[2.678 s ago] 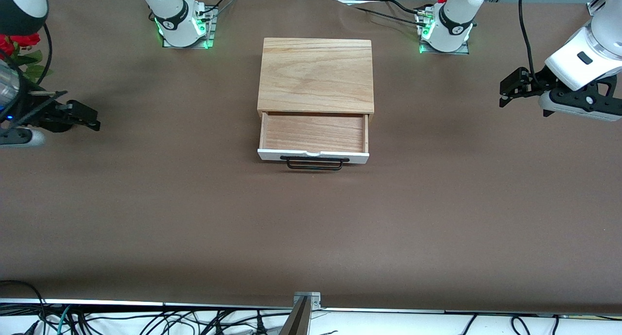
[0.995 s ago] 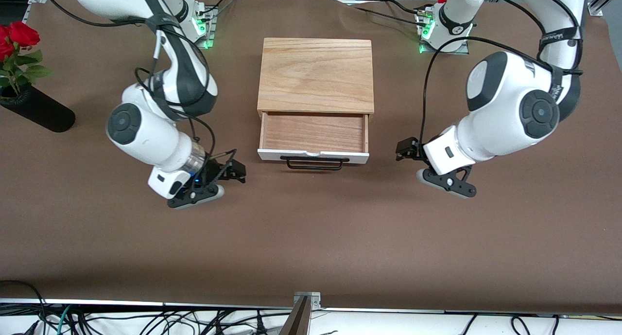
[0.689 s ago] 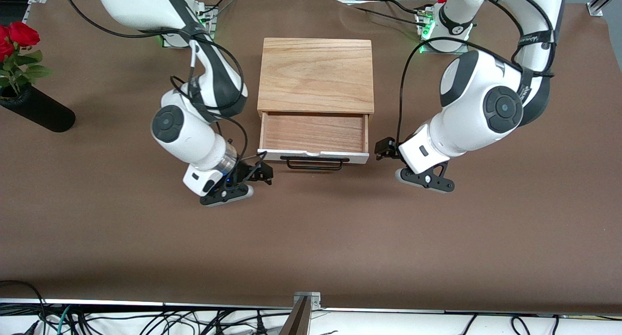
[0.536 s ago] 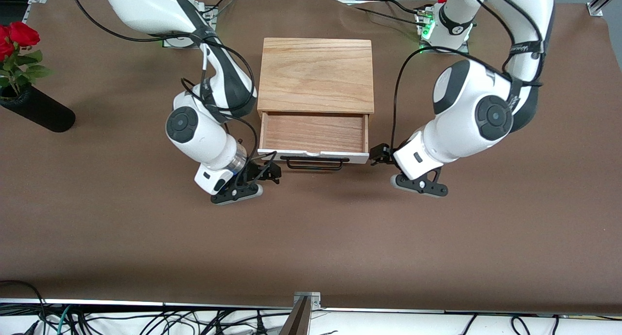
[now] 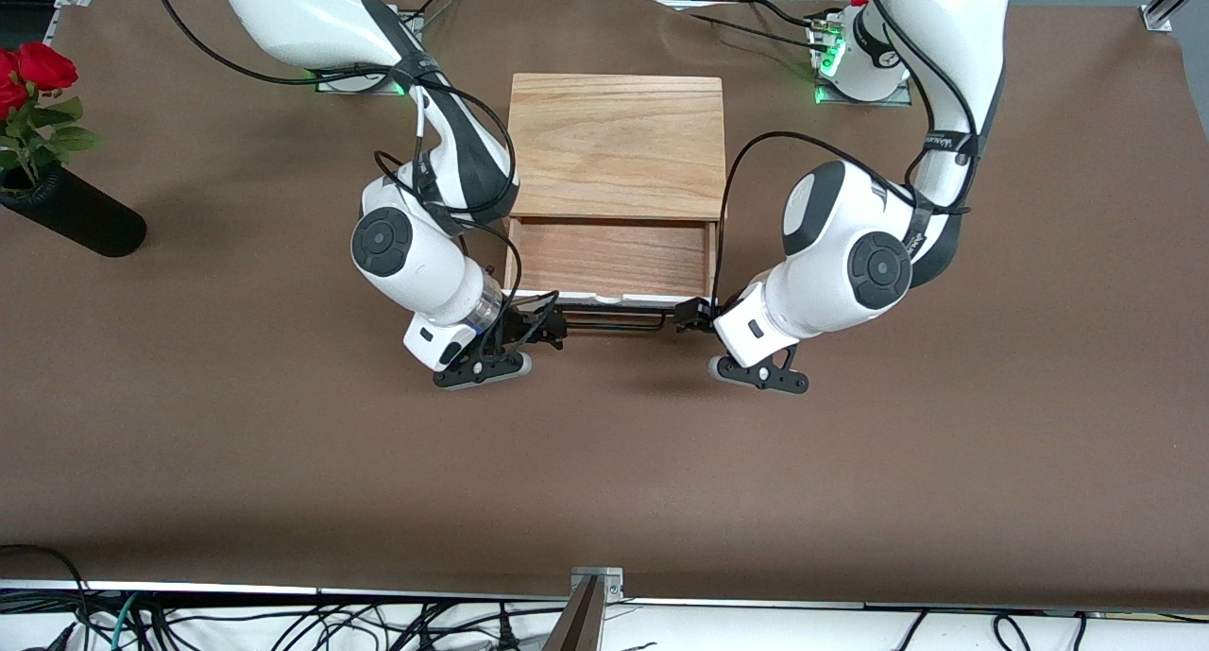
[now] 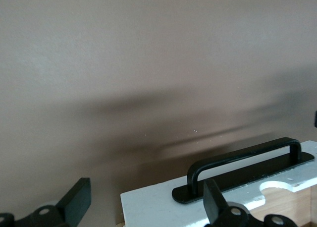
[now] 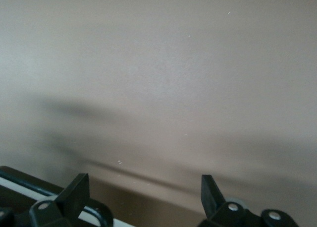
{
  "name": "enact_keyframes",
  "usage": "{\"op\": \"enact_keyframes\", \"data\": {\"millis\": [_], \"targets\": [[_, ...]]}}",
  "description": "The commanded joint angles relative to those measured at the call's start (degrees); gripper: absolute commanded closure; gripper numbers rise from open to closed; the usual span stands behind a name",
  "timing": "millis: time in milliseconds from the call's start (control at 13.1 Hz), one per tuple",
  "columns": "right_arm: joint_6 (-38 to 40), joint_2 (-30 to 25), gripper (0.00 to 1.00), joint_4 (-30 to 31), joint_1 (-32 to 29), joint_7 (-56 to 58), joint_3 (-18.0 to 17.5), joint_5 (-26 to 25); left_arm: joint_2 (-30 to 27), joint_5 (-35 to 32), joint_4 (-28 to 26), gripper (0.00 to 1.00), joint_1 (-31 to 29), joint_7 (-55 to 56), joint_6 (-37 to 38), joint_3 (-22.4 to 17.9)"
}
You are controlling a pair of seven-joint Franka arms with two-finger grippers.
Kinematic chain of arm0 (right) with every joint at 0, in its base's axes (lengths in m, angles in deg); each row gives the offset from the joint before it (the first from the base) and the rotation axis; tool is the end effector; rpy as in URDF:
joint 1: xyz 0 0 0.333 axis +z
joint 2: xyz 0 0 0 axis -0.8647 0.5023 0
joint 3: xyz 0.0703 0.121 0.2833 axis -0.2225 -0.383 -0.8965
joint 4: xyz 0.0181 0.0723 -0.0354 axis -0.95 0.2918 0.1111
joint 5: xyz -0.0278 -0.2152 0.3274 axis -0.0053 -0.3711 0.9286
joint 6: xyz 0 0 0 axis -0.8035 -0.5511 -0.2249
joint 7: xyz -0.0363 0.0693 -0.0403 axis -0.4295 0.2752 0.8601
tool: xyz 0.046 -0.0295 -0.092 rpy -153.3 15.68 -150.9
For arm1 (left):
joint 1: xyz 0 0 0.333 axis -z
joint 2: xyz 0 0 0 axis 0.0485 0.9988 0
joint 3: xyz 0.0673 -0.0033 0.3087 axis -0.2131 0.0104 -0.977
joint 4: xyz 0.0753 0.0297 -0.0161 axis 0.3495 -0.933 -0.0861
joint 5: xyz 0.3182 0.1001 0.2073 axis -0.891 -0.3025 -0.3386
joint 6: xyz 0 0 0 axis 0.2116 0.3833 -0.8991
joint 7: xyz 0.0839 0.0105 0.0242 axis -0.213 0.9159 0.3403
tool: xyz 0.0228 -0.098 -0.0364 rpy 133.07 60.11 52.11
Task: Close drawer with both arms simultaneously
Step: 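Push the white drawer front into the box with both grippers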
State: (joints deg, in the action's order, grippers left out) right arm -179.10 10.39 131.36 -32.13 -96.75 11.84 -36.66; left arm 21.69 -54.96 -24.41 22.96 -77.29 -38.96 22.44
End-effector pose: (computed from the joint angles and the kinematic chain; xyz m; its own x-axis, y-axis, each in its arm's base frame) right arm 0.6334 0.3704 0.3207 0.9909 0.0869 0.1032 0.1158 -0.9401 -0.3208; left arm 0.6404 -0.3171 0.3430 0.9887 -0.1326 -0.0705 -0.1022 -0.9381 0.3310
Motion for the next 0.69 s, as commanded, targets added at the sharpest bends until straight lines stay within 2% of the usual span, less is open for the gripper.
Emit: {"op": "enact_keyframes", "data": {"millis": [0,612], "targets": [[3.1,-0.1,0.0,-0.1,0.3,-0.1,0.0,4.5,1.2,1.4,1.2,0.0,1.1,1.2,-0.6,-0.7],[11.3,0.2,0.0,-0.1,0.3,0.0,-0.9,5.0,1.5,1.4,-0.7,0.0,3.1,2.1,-1.7,-0.3]]}}
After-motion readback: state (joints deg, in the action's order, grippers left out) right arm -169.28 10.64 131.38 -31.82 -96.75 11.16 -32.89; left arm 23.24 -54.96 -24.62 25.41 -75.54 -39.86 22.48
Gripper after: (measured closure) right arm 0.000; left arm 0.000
